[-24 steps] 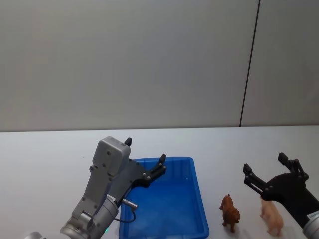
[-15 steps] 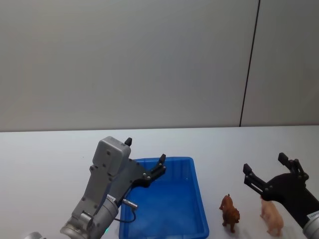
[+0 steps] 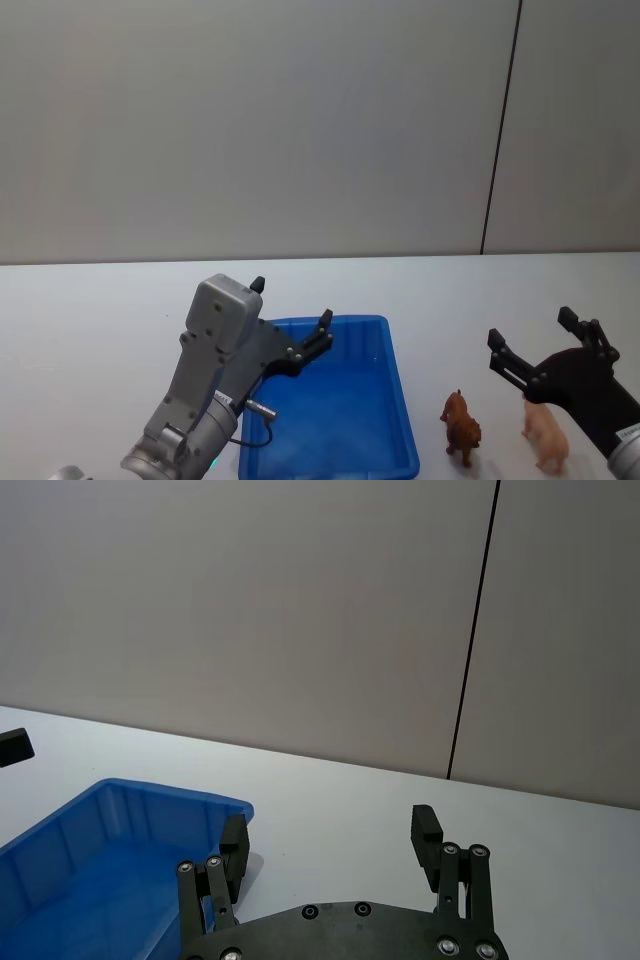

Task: Pick up the two dolls from the table and place them into the box.

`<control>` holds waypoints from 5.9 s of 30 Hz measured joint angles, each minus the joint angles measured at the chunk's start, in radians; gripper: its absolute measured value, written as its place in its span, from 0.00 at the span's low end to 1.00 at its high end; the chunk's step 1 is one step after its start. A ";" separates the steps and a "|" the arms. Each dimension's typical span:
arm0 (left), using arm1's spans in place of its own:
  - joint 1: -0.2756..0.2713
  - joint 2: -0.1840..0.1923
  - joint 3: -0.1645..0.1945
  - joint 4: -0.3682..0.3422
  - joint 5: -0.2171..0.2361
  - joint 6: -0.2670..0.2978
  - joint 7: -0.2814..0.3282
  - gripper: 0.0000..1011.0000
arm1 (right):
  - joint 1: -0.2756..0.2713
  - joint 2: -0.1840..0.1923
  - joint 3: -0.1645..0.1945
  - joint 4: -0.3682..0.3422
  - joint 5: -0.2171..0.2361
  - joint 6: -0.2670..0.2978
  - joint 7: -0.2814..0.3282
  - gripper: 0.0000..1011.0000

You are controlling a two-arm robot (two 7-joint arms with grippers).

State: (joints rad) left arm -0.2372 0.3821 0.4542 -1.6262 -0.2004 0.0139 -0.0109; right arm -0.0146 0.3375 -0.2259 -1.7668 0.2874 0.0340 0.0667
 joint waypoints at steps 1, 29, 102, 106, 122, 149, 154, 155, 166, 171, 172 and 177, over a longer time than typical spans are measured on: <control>0.000 0.000 0.000 0.000 0.000 0.000 0.000 0.99 | 0.000 0.000 0.000 0.000 0.000 0.000 0.000 0.99; 0.000 0.000 0.000 0.000 0.000 0.000 0.000 0.99 | -0.038 0.077 0.046 0.009 0.027 0.094 0.052 0.99; 0.000 0.000 0.000 0.000 0.000 0.000 0.000 0.99 | 0.121 -0.025 0.008 0.185 -0.015 0.197 0.123 0.37; 0.000 0.000 0.000 0.000 0.000 0.000 0.000 0.99 | 0.147 -0.038 -0.002 0.173 -0.028 0.195 0.166 0.37; 0.000 0.000 0.000 0.000 0.000 0.000 0.000 0.99 | 0.290 -0.142 -0.066 0.242 -0.058 0.279 0.335 0.37; 0.000 0.000 0.000 0.000 0.000 0.000 0.000 0.99 | 0.350 -0.193 -0.122 0.305 -0.104 0.302 0.396 0.99; 0.000 0.000 0.000 0.000 0.000 0.000 0.000 0.99 | 0.315 -0.160 -0.107 0.261 -0.095 0.292 0.370 0.99; 0.000 0.000 0.000 0.000 0.000 0.000 0.000 0.99 | 0.308 -0.153 -0.104 0.253 -0.092 0.291 0.364 0.99; 0.000 0.000 0.000 0.000 0.000 0.000 0.000 0.99 | 0.203 -0.073 -0.068 0.147 -0.030 0.284 0.285 0.99; 0.000 0.000 0.000 0.000 0.000 0.000 0.000 0.99 | 0.165 -0.049 -0.060 0.118 -0.011 0.286 0.261 0.99; 0.000 0.000 0.000 0.000 0.000 0.000 0.000 0.99 | 0.157 -0.045 -0.059 0.114 -0.008 0.288 0.256 0.99; 0.000 0.000 0.000 0.000 0.000 0.000 0.000 0.99 | 0.125 -0.027 -0.056 0.102 0.004 0.295 0.236 0.99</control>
State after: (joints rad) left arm -0.2372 0.3821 0.4542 -1.6262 -0.2004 0.0139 -0.0109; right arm 0.1100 0.3102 -0.2822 -1.6643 0.2915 0.3291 0.3031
